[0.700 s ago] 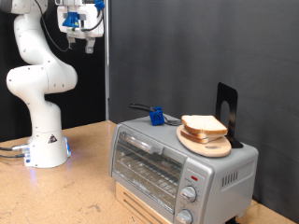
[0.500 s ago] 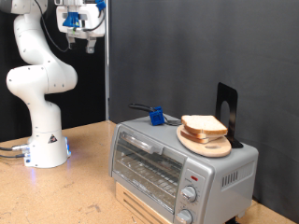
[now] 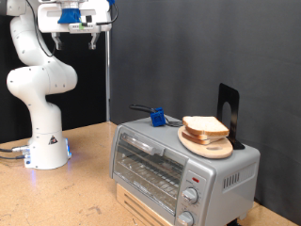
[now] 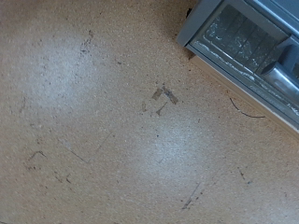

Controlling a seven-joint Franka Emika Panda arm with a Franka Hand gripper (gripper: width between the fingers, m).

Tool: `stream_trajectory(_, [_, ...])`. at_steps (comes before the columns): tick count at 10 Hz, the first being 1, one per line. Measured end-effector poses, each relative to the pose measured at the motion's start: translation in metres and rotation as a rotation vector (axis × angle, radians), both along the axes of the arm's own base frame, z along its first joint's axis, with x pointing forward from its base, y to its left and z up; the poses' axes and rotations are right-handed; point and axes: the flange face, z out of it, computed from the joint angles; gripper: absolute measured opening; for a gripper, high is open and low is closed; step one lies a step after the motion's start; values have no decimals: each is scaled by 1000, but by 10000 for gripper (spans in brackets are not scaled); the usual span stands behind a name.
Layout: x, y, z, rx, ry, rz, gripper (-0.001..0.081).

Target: Make a piece of toast with the oven

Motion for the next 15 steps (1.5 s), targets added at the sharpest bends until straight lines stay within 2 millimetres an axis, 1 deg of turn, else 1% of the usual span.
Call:
stream_trajectory(1, [0,2,2,28,-17,92,808])
stream_trajectory(2, [1,-3,4,59,-62,208,808])
stream_trajectory(3, [7,-9,2,77,-115,323,808])
stream_trajectory(4, [18,-14,-5,78,-167,442,808])
stream_trajectory(5, [33,-17,-13,48,-223,545,808])
stream_trajectory(6, [43,-16,-18,14,-261,631,808])
stream_trajectory(7, [41,-16,-19,33,-245,591,808])
stream_trajectory(10, [36,-16,-16,172,-349,856,808])
stream_trajectory(11, [39,-13,-21,200,-354,890,808])
stream_trajectory(12, [44,-9,-26,211,-340,900,808])
stream_trajectory(13, [43,-10,-26,211,-342,899,808])
stream_trajectory(14, [41,-9,-25,235,-342,900,808])
stream_trajectory(15, [36,-8,-24,305,-311,907,808])
